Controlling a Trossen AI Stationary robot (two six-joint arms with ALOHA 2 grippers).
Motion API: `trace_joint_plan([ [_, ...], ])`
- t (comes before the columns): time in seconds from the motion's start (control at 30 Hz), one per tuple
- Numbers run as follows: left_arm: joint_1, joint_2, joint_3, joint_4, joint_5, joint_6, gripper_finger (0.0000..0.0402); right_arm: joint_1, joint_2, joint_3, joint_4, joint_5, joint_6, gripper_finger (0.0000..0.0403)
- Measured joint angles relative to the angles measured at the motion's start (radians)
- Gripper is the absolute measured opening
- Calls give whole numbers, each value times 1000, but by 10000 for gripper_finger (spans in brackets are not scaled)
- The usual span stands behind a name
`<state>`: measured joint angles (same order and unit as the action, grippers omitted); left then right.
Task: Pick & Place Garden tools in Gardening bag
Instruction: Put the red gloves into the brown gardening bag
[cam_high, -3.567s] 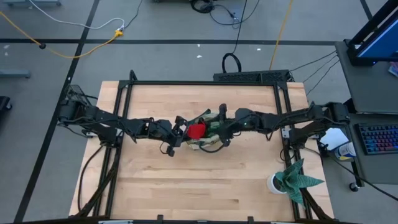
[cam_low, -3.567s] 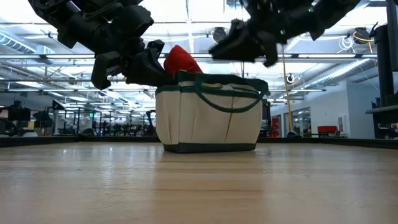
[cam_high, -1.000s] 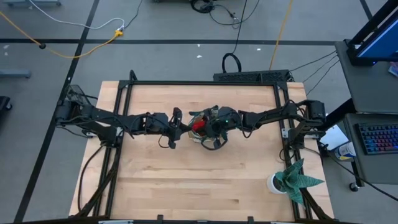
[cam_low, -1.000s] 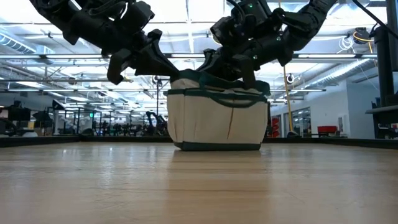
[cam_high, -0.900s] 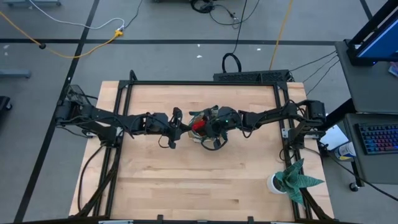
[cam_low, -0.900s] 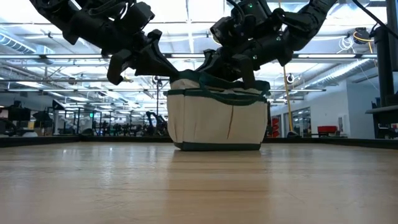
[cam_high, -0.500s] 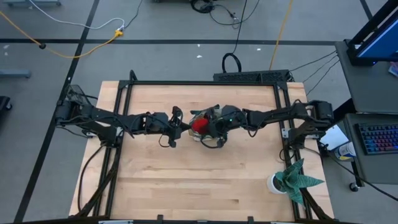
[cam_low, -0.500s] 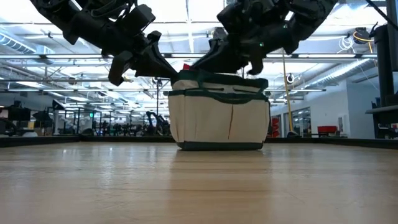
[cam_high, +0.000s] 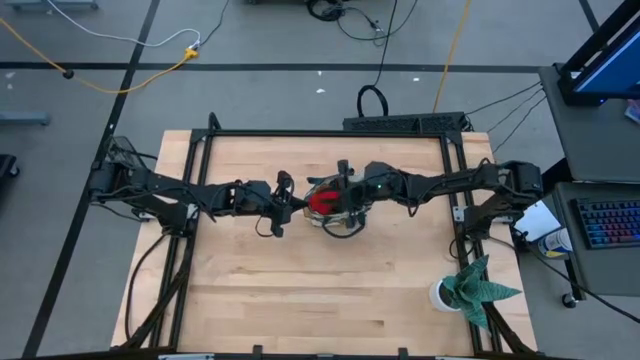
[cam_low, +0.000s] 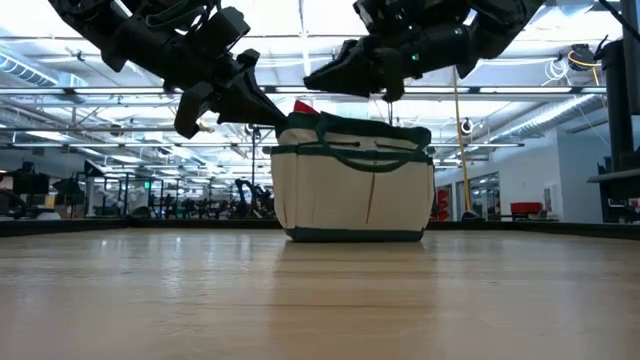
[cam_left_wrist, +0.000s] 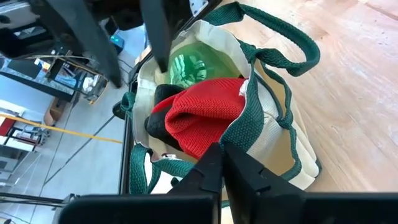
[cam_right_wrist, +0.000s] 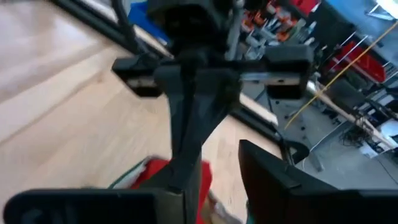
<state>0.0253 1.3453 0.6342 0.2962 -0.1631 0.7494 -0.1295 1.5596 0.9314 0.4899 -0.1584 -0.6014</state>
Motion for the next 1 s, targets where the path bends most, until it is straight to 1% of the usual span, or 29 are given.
trace_joint_plan([
  [0.07,0,0,0,7,2,0,5,-4,17,2,30,-3,22,107],
  [0.17,0,1,0,38,5,5,12,-9,52,2,29,-2,48,113],
  [0.23,0,1,0,54,7,13,14,-9,84,2,31,0,37,113],
  [0.37,0,2,-1,47,7,23,5,-9,126,3,38,0,31,103],
  [0.5,4,2,-1,24,5,23,13,-11,128,5,-31,0,35,89],
  [0.63,7,2,-1,12,-11,7,5,-16,127,6,-118,0,41,77],
  [0.8,9,2,-1,11,-19,3,11,-36,126,6,-231,-4,94,69],
  [0.9,10,2,-1,14,-21,12,4,-46,127,6,-247,-11,115,69],
  [1.0,9,3,-2,49,-19,8,9,-53,127,5,-233,-64,118,69],
])
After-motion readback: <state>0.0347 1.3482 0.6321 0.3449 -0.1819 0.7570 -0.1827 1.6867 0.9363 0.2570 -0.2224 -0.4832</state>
